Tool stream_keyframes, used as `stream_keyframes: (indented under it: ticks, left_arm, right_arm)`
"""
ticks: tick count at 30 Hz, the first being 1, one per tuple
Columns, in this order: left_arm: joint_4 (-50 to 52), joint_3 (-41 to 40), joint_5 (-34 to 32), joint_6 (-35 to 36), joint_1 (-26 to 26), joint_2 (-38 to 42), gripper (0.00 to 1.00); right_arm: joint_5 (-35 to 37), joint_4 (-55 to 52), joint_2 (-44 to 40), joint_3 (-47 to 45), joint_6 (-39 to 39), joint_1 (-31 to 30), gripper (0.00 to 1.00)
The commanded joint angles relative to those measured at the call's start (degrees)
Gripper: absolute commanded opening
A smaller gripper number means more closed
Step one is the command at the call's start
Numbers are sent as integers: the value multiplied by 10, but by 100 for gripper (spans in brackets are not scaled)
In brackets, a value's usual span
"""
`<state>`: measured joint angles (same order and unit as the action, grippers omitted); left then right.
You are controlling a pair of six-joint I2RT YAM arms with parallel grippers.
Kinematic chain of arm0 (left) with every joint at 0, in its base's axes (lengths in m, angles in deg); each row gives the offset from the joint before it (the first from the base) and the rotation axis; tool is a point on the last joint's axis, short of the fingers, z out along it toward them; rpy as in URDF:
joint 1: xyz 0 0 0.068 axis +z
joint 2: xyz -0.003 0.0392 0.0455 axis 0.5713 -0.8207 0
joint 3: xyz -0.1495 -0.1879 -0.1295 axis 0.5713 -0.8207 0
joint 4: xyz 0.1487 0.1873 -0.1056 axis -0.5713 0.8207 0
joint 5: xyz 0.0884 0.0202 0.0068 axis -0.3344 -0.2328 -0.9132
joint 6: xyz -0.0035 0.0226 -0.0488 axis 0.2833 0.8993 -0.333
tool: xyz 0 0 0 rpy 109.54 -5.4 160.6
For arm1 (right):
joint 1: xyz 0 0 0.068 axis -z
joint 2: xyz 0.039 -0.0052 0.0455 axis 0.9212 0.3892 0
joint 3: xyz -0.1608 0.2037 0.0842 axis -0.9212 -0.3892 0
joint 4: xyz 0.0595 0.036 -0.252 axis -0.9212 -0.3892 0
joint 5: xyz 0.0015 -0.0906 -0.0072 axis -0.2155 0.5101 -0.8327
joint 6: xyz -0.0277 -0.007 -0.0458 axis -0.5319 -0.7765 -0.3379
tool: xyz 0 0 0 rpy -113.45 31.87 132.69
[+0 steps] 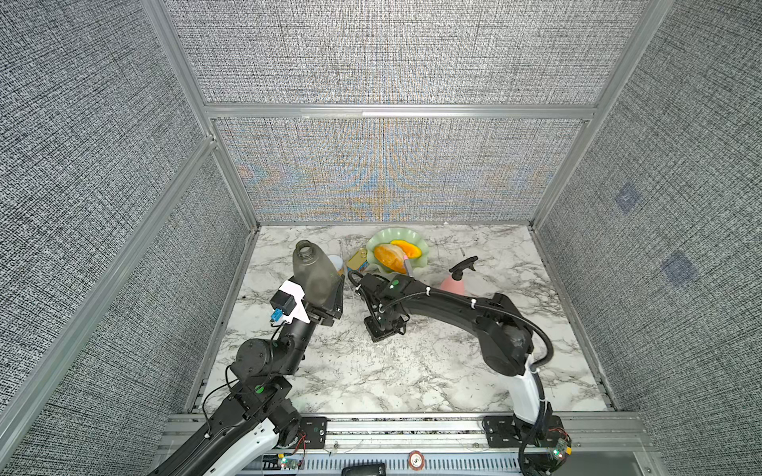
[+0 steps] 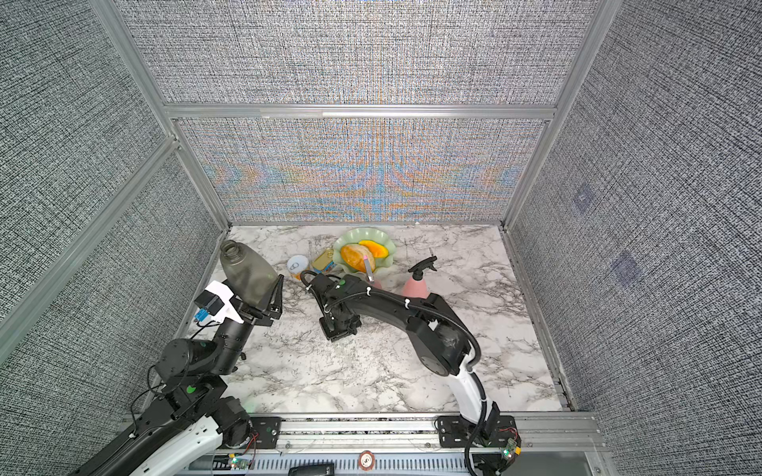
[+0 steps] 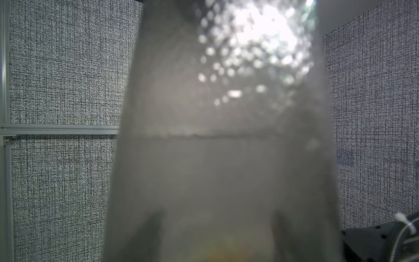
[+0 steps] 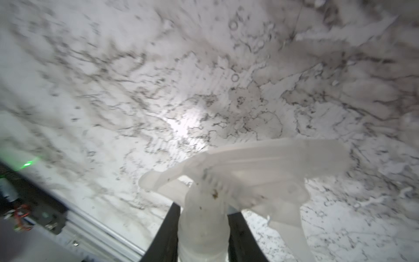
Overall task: Attach spray nozzles to spray bottles
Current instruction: Pick up the spray nozzle from the center of the board.
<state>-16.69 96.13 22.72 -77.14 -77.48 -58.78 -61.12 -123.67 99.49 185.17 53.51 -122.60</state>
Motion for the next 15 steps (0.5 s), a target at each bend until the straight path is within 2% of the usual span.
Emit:
stream_keyframes:
  ticks: [1, 5, 15]
  left_arm:
    - [-6, 2, -1, 11, 0, -9, 65]
    - [-27, -7, 3, 16, 0, -18, 64]
    - [-110, -19, 54, 12, 0, -83, 65]
  right_arm:
    - [-10, 39, -55, -16, 14, -9, 27]
    - [3, 72, -143, -41, 0, -16, 27]
    - [132, 176, -370, -84, -62, -16, 23]
